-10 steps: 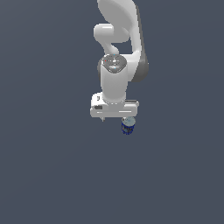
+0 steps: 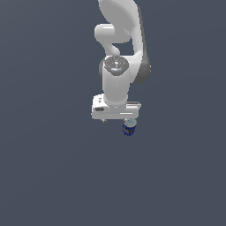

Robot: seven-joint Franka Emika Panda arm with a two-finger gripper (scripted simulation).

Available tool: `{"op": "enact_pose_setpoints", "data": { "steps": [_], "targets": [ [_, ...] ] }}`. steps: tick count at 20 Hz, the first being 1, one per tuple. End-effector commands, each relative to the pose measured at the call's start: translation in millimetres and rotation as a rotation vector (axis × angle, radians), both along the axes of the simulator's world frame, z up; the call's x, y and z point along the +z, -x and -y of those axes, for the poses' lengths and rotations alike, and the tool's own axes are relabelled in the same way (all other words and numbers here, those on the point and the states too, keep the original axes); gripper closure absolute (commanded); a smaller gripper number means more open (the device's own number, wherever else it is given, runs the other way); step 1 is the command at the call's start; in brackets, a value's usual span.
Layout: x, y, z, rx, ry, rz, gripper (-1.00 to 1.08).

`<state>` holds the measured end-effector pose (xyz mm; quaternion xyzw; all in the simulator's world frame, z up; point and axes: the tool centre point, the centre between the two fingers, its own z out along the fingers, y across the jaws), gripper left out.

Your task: Pick up the object and move it to a goal position.

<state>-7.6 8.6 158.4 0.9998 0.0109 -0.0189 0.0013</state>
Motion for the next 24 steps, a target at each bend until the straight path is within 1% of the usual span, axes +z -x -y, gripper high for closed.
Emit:
{"op": "enact_pose_setpoints", "data": {
  "steps": [1,4,7,15,18,21,24],
  "targets": [
    [0,0,0,0.000,0.001,-0.001,-0.92],
    [-2,1,-4,0.005,0.001,0.001,-0.92],
    [-6,4,-14,0.017,0.000,0.005,-0.92],
    [-26,24,-62,0.078,-0.002,0.028,-0.92],
    [-31,31,-75,0.095,-0.004,0.034,-0.92],
    [-34,34,-82,0.104,-0.005,0.037,-0.92],
    [-34,34,-82,0.105,-0.005,0.036,-0.92]
  ]
}}
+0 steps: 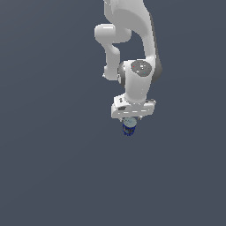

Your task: Pick up the object and move it to a goal position.

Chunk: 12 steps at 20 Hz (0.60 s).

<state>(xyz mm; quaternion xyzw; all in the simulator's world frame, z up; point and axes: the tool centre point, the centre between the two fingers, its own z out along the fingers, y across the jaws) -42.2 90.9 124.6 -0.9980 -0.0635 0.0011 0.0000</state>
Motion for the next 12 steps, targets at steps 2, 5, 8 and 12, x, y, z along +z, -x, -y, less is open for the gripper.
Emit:
{"op": "enact_pose_setpoints", "data": {
  "steps": [2,5,8,12],
  "targets": [
    [-1,0,0,-0.001,0.000,0.000,-0.92],
    [-8,0,0,-0.001,0.000,0.000,-0.92],
    [-21,1,0,0.000,0.000,0.001,-0.92],
    [-40,2,0,0.000,0.000,0.002,-0.92]
  ]
}}
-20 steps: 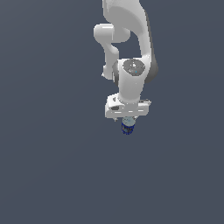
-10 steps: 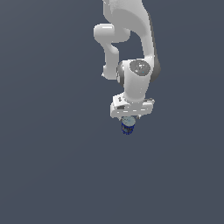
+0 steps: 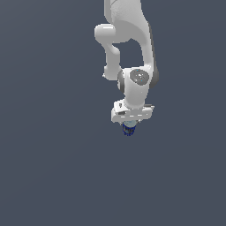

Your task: Pick up the object and move it to a goal position.

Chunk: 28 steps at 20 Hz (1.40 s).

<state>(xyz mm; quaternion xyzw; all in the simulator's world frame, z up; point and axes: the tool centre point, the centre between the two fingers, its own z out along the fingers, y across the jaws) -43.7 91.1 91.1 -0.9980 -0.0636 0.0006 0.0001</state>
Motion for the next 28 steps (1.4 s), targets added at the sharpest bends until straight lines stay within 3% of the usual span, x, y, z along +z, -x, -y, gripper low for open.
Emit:
{"op": "enact_pose_setpoints", "data": {
  "steps": [1,6,7,20,28],
  "targets": [
    [-10,0,0,0.000,0.000,0.001,-0.92],
    [-17,-1,0,0.000,0.000,0.001,-0.92],
    [-17,-1,0,0.000,0.000,0.001,1.08],
    [-14,0,0,0.000,0.000,0.001,1.08],
    [12,6,12,0.000,0.000,0.001,1.08]
  ]
}}
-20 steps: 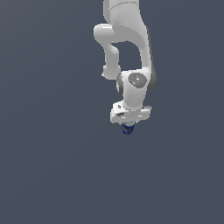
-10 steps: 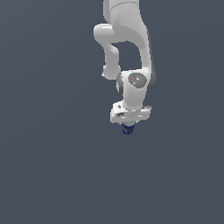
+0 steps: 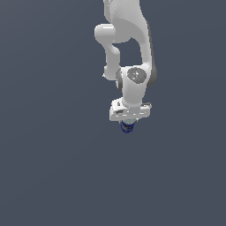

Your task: Pick up the object and move it to a goal position.

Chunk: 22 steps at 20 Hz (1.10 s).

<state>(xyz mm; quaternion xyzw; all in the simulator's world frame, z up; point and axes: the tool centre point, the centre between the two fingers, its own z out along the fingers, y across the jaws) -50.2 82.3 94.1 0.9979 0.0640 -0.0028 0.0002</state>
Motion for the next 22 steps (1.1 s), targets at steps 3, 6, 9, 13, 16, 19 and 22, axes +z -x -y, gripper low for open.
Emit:
{"op": "enact_pose_setpoints", "data": {
  "steps": [3,6,9,13,16,19,22],
  "targets": [
    [26,4,10,0.000,0.000,0.005,1.08],
    [48,9,20,0.000,0.000,0.005,1.08],
    [75,15,31,0.000,-0.001,0.005,1.08],
    [116,24,48,0.000,-0.002,0.005,1.08],
    [149,32,63,0.000,-0.003,0.005,1.08],
    [182,39,77,0.000,-0.004,0.005,1.08],
    [214,45,90,0.000,-0.004,0.005,1.08]
  ]
}}
